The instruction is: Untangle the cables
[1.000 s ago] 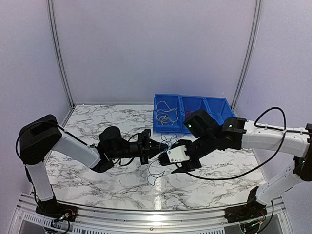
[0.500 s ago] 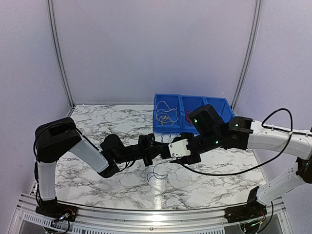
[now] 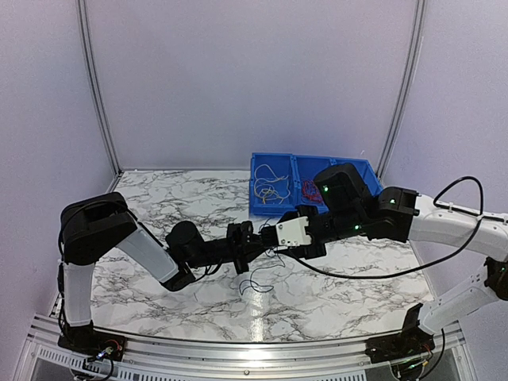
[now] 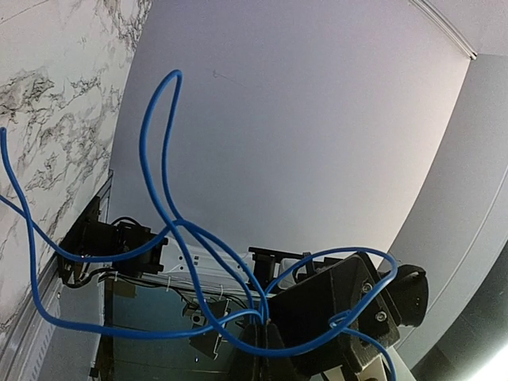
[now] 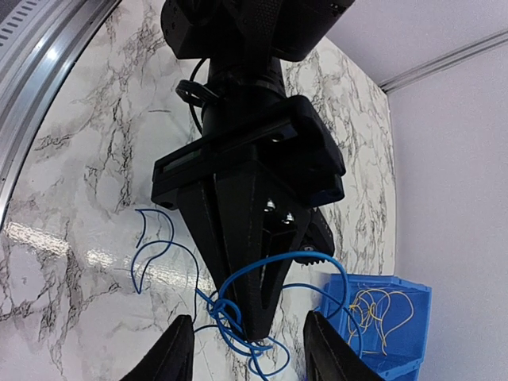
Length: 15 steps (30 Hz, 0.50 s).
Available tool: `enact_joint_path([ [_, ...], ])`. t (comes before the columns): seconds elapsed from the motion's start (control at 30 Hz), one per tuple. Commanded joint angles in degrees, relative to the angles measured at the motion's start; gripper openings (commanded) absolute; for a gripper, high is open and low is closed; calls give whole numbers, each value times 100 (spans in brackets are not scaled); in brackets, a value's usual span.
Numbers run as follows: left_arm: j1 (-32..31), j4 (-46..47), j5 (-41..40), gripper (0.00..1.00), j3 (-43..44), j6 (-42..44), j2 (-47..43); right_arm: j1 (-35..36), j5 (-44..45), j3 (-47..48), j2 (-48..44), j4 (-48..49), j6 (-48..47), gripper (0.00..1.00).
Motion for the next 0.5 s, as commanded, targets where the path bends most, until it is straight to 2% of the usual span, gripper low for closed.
enact_joint_path([
  [0.0, -20, 606, 76, 0, -9, -226, -72, 22, 212, -5, 59, 322, -96, 46],
  [0.17, -19, 609, 74, 0, -55, -225, -121, 20, 222, -55, 84, 346, -220, 39],
  [0.47, -19, 544, 136, 0, -14, -166, -164, 22, 59, -50, 273, 53, -456, 36],
])
